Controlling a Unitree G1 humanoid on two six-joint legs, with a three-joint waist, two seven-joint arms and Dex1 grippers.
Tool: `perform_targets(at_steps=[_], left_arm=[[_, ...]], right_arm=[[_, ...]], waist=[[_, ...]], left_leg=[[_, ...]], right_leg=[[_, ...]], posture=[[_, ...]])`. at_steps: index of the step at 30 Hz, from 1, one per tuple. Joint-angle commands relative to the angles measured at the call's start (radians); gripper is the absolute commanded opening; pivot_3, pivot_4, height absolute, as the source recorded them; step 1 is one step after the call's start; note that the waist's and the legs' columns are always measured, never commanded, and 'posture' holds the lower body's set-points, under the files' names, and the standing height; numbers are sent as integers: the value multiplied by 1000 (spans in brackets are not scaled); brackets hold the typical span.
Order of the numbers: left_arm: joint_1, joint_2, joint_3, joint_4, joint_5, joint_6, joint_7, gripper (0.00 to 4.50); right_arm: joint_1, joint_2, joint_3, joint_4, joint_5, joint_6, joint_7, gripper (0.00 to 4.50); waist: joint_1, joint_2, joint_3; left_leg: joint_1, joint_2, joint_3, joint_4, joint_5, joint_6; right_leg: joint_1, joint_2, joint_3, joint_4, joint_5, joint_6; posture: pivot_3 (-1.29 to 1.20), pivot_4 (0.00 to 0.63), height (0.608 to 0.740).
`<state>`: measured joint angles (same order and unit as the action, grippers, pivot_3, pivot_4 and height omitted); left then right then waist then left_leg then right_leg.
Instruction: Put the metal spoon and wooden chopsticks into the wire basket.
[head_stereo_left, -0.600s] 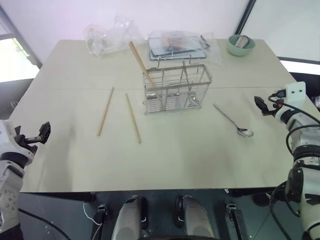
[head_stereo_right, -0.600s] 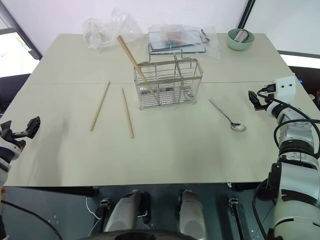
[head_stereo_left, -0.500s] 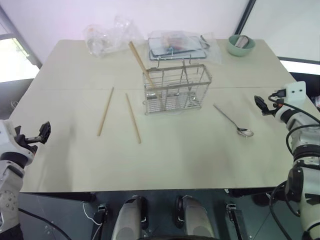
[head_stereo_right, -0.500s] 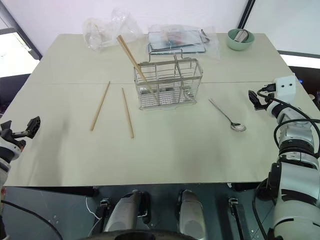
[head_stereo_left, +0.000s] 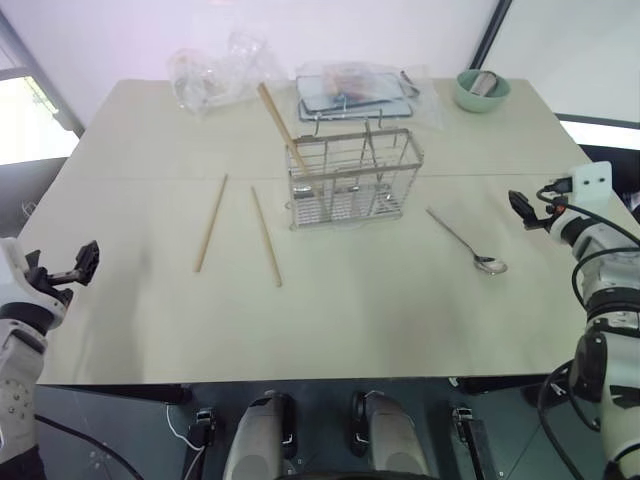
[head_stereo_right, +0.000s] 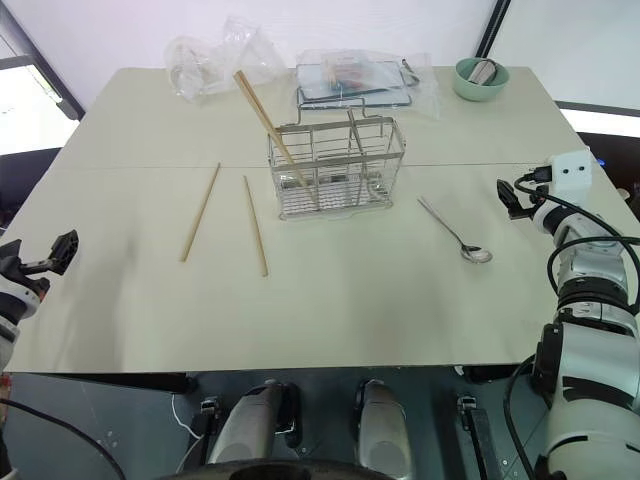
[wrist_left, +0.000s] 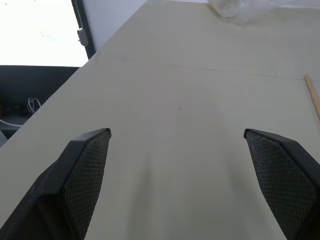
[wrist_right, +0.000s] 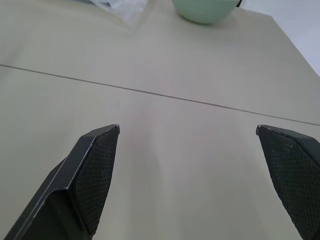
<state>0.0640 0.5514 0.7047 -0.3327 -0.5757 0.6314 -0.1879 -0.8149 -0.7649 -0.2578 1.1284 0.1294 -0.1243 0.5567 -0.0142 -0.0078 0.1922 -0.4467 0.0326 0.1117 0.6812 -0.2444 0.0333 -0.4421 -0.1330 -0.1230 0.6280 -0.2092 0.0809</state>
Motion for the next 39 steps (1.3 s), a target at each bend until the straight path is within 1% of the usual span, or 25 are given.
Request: perform_targets(at_steps=[1, 5, 7, 9, 12, 15, 18, 20, 24, 28, 30, 33, 36, 39], left_arm=[[-17, 19, 26, -24, 3, -18, 2, 4481], [-46, 34, 22, -40, -25, -1, -10, 4481], [-85, 58, 12, -55, -47, 14, -22, 4481], [-137, 74, 19, -71, -119, 54, -31, 4481], [-248, 149, -19, -133, -321, 172, -104, 4481], [-320, 253, -104, -209, -503, 284, -205, 4481], [-347, 350, -200, -277, -583, 330, -322, 4481], [-364, 393, -260, -303, -614, 341, -386, 4481], [-436, 408, -385, -315, -620, 337, -435, 4481], [-470, 415, -452, -307, -585, 318, -489, 4481], [-482, 415, -469, -304, -572, 309, -507, 4481], [-495, 413, -479, -298, -558, 302, -516, 4481], [-502, 414, -481, -291, -544, 294, -522, 4481], [-509, 413, -480, -285, -534, 293, -526, 4481]], right_arm=[[-45, -37, -8, 6, -2, -10, 8, 4500], [-99, -70, 2, 2, -5, 28, 66, 4500], [-122, -84, 19, -12, -6, 56, 142, 4500], [-144, -97, 38, -26, -9, 87, 210, 4500], [-199, -118, 108, -74, -28, 221, 372, 4500], [-218, -132, 197, -153, -53, 376, 543, 4500], [-208, -141, 267, -239, -71, 492, 655, 4500], [-183, -147, 309, -299, -88, 521, 705, 4500], [-147, -141, 340, -336, -112, 578, 696, 4500], [-79, -128, 345, -393, -106, 656, 687, 4500], [-44, -120, 345, -428, -101, 704, 677, 4500], [2, -98, 329, -462, -84, 724, 658, 4500], [18, -70, 317, -480, -66, 777, 638, 4500], [28, -48, 329, -481, -78, 774, 610, 4500]], waist=[[0, 0, 0], [0, 0, 0], [1, 0, 0], [2, 0, 0], [1, 0, 0], [-1, 1, 1], [-1, 3, 1], [-1, 4, 1], [3, 4, 1], [3, 4, 1], [3, 4, 1], [3, 4, 1], [-1, 3, 1], [-1, 3, 1]], left_leg=[[0, 0, 0, 0, 0, 0], [0, 0, 0, 0, 0, 0], [0, 0, 0, 0, 0, 0], [0, 0, 0, 0, 0, 0], [0, 0, -1, 1, 0, 0], [0, 0, -1, 1, 1, -1], [0, 0, 0, 0, 3, -3], [0, 0, 0, 0, 3, -3], [0, 0, 0, 0, 3, -5], [0, -1, 0, 1, 5, -5], [0, -1, 0, 0, 5, -5], [0, -1, 0, 1, 6, -5], [1, -1, 0, 1, 6, -5], [2, 0, -1, 1, 6, -6]], right_leg=[[0, 0, 0, 0, 0, 0], [0, 0, 0, 0, 0, 0], [0, 0, 0, 0, 0, 0], [0, 0, 0, 0, 0, 0], [1, 0, 0, 0, 0, 0], [0, 0, 0, 1, 2, 3], [0, 0, 0, 1, 2, 3], [0, 0, 0, 1, 2, 3], [0, 1, 0, 1, 2, 3], [0, 1, 0, 1, 1, 3], [0, 1, 0, 1, 1, 4], [0, 1, 0, 2, 1, 4], [0, 1, 0, 2, 1, 4], [1, 2, 0, 2, 1, 4]], posture=[[0, 150, 707], [0, 150, 707], [0, 150, 707], [0, 150, 707], [0, 150, 707], [0, 150, 707], [0, 150, 707], [0, 150, 707], [0, 150, 707], [0, 150, 707], [0, 150, 707], [0, 150, 707], [0, 150, 707], [0, 150, 707]])
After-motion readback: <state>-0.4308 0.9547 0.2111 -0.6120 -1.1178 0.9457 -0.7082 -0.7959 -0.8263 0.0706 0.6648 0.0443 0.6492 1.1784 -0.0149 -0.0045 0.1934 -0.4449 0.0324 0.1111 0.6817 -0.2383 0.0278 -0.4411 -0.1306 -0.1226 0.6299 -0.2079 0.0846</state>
